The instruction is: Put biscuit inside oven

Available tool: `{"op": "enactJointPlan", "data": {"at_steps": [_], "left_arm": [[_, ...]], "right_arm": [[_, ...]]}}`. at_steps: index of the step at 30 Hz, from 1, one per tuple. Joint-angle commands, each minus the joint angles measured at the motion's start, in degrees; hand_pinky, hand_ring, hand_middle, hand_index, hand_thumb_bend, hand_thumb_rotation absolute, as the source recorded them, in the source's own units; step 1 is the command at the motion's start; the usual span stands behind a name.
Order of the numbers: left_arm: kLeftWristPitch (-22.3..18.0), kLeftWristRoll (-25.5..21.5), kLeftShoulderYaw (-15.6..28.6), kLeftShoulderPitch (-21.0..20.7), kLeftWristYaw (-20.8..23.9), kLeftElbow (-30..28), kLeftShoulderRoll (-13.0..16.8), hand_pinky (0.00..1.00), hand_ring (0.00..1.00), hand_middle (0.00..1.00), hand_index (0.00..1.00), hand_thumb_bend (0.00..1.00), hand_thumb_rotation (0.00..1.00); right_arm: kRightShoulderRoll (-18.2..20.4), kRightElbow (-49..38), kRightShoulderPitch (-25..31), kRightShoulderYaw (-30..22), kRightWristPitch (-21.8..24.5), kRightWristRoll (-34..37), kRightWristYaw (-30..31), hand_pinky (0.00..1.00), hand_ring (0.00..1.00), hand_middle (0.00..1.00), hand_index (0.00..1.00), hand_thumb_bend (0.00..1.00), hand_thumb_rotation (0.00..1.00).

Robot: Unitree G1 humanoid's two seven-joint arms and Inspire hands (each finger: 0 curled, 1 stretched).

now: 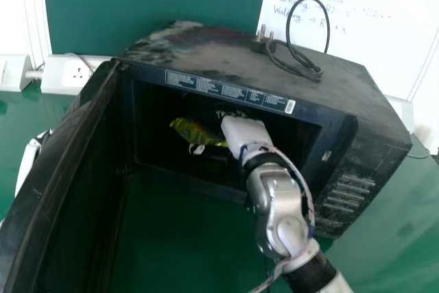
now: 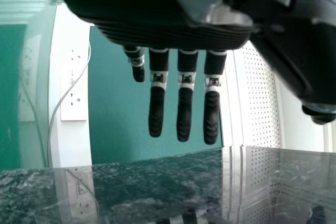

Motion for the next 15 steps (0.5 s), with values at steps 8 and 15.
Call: {"op": "enactJointPlan", "data": {"at_steps": [8,15], "left_arm": [[-0.09,-0.66,-0.01,0.46,-0.26,-0.08,0.27,0.50,0.54,0.58,0.49,0.51,0.07],[-0.81,-0.75,-0.02,0.37,-0.57,0.41,0.50,0.50,0.54,0.58,0.49,0.51,0.07]], "right_arm": [[-2.28,-12.25,6.13,-2.88,0.37,-0.90,9.79,0.89,0.98,1.00,1.00,1.00,0.99],[-4.83,-20.99,11.36,-5.79,-3.25,-0.99,11.88,0.92,0.99,1.00,1.00,0.96,0.98]]}}
